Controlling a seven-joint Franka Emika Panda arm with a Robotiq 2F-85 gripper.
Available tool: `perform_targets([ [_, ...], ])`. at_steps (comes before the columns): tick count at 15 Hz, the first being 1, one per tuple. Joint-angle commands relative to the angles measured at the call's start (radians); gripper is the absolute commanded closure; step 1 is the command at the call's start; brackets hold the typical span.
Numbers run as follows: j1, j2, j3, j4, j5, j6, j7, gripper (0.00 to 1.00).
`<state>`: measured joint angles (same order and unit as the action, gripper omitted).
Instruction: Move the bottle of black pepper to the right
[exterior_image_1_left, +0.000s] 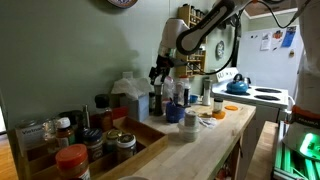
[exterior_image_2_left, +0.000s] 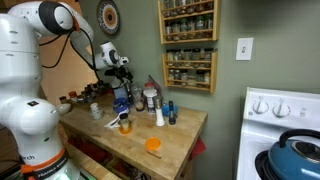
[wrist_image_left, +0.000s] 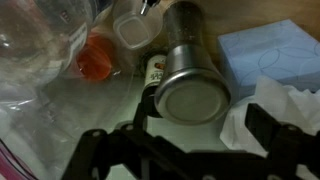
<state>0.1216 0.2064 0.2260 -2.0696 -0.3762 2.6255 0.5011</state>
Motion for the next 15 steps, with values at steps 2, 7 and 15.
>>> perform_targets([
  [2, 0.060, 0.004, -0.068, 0.017, 0.082, -0.038, -0.055, 0.00],
  [7, 0.085, 0.004, -0.084, 0.014, 0.089, -0.073, -0.087, 0.00],
  [15, 0.123, 0.028, -0.099, 0.021, 0.059, -0.102, -0.059, 0.27],
])
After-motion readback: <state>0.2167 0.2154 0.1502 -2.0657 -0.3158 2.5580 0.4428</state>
